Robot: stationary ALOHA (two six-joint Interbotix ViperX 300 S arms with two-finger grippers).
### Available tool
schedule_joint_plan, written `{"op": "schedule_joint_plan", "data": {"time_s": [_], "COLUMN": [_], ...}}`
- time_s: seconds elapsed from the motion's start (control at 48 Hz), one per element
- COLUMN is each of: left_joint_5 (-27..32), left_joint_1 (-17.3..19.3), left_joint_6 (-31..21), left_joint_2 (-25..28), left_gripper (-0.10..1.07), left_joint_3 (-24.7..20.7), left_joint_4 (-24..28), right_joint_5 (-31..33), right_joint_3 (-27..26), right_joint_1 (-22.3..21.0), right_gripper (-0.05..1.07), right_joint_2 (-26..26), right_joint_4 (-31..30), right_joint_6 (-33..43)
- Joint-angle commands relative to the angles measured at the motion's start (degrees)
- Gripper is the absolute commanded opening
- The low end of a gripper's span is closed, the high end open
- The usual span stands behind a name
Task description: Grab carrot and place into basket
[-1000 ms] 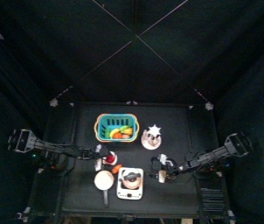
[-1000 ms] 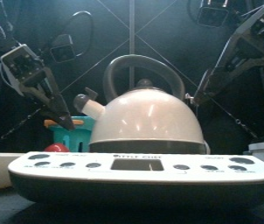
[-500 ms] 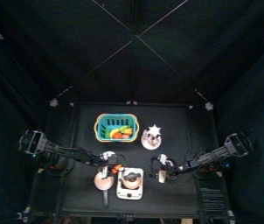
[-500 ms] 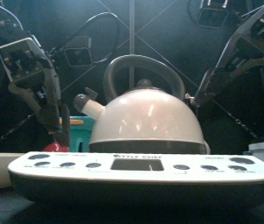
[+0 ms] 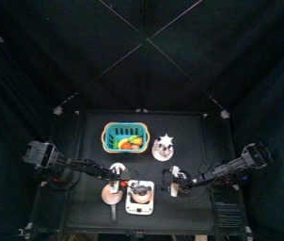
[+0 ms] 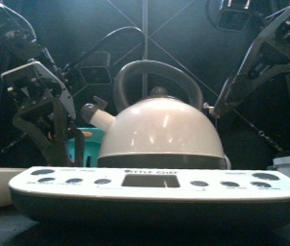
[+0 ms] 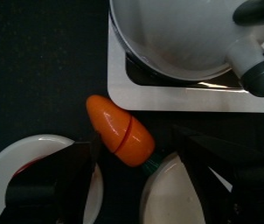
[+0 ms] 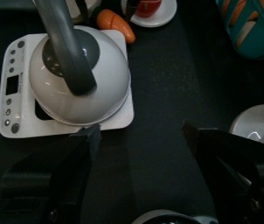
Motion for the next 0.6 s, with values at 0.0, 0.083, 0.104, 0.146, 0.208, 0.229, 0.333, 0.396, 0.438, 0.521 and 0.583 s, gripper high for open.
{"op": "schedule_joint_plan", "data": {"time_s": [0.0, 0.083, 0.104, 0.146, 0.208, 0.229, 0.333, 0.396, 0.438, 0.521, 0.583], "left_joint_5": [-0.62, -0.97, -0.97, -1.05, -1.23, -1.32, -1.67, -1.67, -1.67, -1.67, -1.93], "left_joint_1": [0.26, 0.53, 0.62, 0.70, 0.97, 1.05, 1.41, 1.58, 1.67, 1.93, 2.11], "left_joint_6": [0.00, 0.00, 0.00, 0.00, 0.00, 0.00, 0.09, 0.09, 0.09, 0.09, 0.00], "left_joint_2": [0.18, 0.44, 0.44, 0.79, 1.14, 1.41, 2.11, 2.37, 2.55, 2.64, 2.64], "left_gripper": [0.97, 0.97, 0.97, 0.97, 0.97, 0.97, 0.97, 0.97, 0.96, 0.96, 0.96], "left_joint_3": [-1.14, -0.88, -0.79, -0.79, -0.79, -0.88, -0.79, -0.79, -0.79, -0.97, -1.05], "left_joint_4": [0.26, 0.35, 0.35, 0.35, 0.35, 0.35, 0.35, 0.79, 1.14, 1.67, 1.85], "right_joint_5": [-0.09, -0.09, -0.09, -0.09, -0.09, -0.09, -0.09, -0.09, -0.09, -0.09, -0.09], "right_joint_3": [-0.53, -0.53, -0.53, -0.53, -0.53, -0.53, -0.53, -0.53, -0.53, -0.53, -0.53], "right_joint_1": [0.18, 0.18, 0.18, 0.18, 0.18, 0.18, 0.18, 0.18, 0.18, 0.18, 0.18], "right_gripper": [1.04, 1.04, 1.04, 1.04, 1.04, 1.04, 1.04, 1.04, 1.04, 1.04, 1.04], "right_joint_2": [-0.53, -0.53, -0.44, -0.44, -0.35, -0.26, -0.09, 0.00, 0.09, 0.09, 0.09], "right_joint_4": [-0.09, -0.09, -0.09, -0.09, -0.09, -0.09, -0.09, -0.09, -0.09, -0.09, -0.09], "right_joint_6": [0.00, 0.00, 0.00, 0.00, 0.09, 0.09, 0.09, 0.09, 0.09, 0.00, 0.00]}}
